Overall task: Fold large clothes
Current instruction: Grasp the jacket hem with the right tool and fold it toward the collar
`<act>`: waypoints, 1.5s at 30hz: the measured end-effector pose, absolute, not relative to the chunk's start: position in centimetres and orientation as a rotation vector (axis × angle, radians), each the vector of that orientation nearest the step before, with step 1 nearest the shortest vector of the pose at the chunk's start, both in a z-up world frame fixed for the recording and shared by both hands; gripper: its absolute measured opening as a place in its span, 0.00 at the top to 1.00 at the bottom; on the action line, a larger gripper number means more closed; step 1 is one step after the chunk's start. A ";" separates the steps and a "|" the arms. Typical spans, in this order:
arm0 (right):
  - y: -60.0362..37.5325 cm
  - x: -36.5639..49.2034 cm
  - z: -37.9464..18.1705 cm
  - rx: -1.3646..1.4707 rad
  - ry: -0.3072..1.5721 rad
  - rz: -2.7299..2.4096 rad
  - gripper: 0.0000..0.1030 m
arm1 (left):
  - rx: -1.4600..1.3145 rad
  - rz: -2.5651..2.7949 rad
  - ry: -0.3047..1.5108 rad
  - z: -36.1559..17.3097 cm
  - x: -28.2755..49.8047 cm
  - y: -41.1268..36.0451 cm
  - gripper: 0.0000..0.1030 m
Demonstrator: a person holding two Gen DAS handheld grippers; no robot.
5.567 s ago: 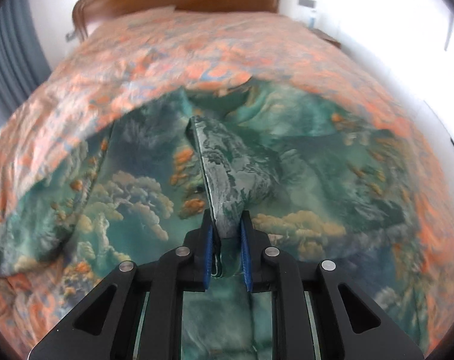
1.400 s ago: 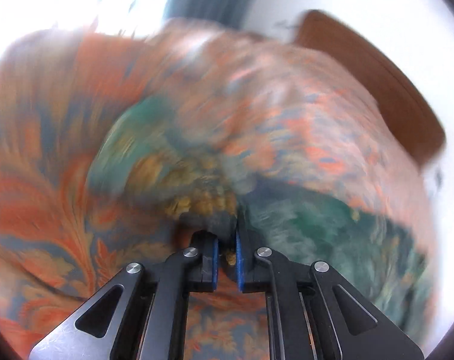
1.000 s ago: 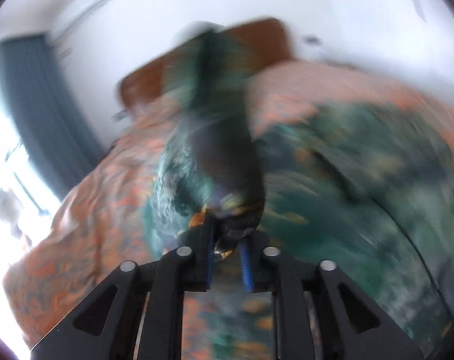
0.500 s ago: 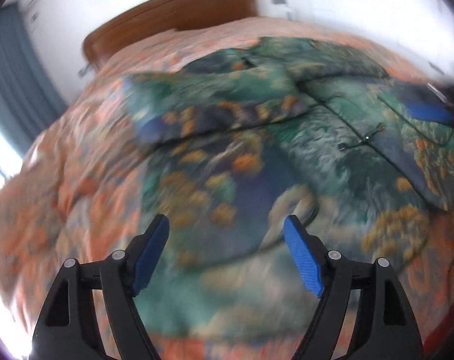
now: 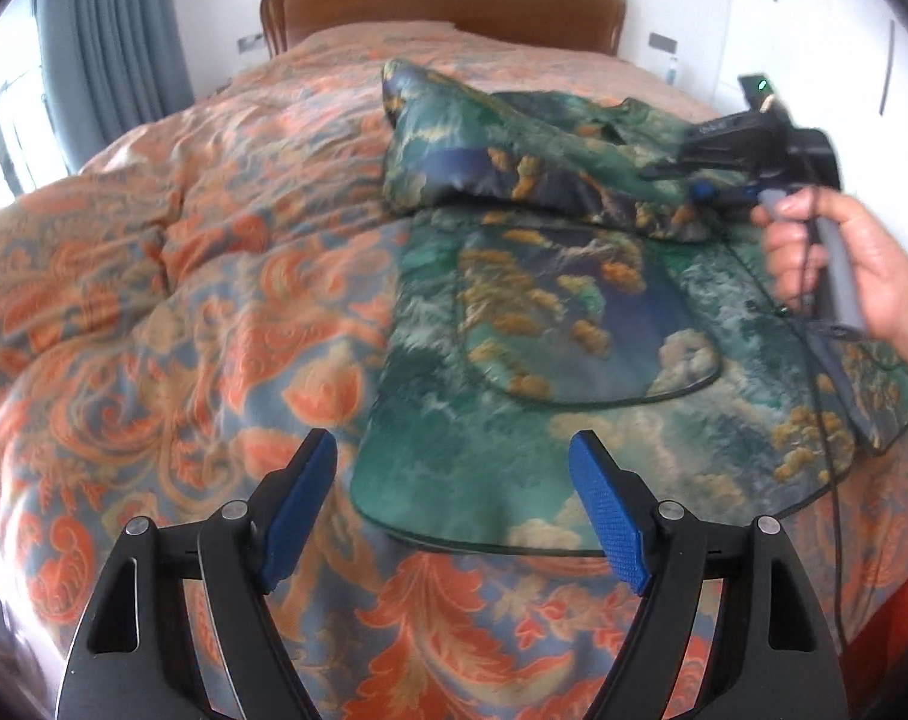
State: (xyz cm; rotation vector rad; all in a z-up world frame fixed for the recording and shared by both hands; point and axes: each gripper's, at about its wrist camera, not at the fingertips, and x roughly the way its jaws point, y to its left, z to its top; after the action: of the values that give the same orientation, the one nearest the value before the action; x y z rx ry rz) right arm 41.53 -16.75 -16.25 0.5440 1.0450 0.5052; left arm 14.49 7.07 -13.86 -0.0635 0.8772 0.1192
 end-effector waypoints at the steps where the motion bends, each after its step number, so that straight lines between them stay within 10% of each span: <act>1: -16.4 41.6 -16.1 0.525 1.062 0.529 0.87 | -0.069 0.123 0.879 -13.9 14.5 7.3 0.21; 10: -19.9 45.1 -6.3 0.342 0.798 0.404 0.89 | -0.094 0.104 0.830 -12.1 14.9 7.3 0.21; 17: -20.8 51.1 -11.3 0.257 0.882 0.255 0.89 | -0.052 0.098 0.856 -12.6 16.2 6.1 0.19; 21: -20.1 52.0 -14.0 0.236 0.932 0.223 0.58 | -0.048 0.087 0.900 -12.8 17.6 5.9 0.19; 27: -21.4 49.8 -13.0 0.235 0.867 0.229 0.45 | -0.127 0.013 0.864 -9.7 23.8 7.4 0.12; 45: -18.2 47.8 -15.0 0.031 0.960 0.410 0.45 | -0.045 0.067 1.120 -18.3 47.3 7.4 0.25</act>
State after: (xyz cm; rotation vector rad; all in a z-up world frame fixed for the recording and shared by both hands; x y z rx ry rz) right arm 47.83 -18.19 -14.95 0.0314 0.9600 0.4104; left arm 47.33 7.39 -18.32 -0.0446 1.1205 0.0670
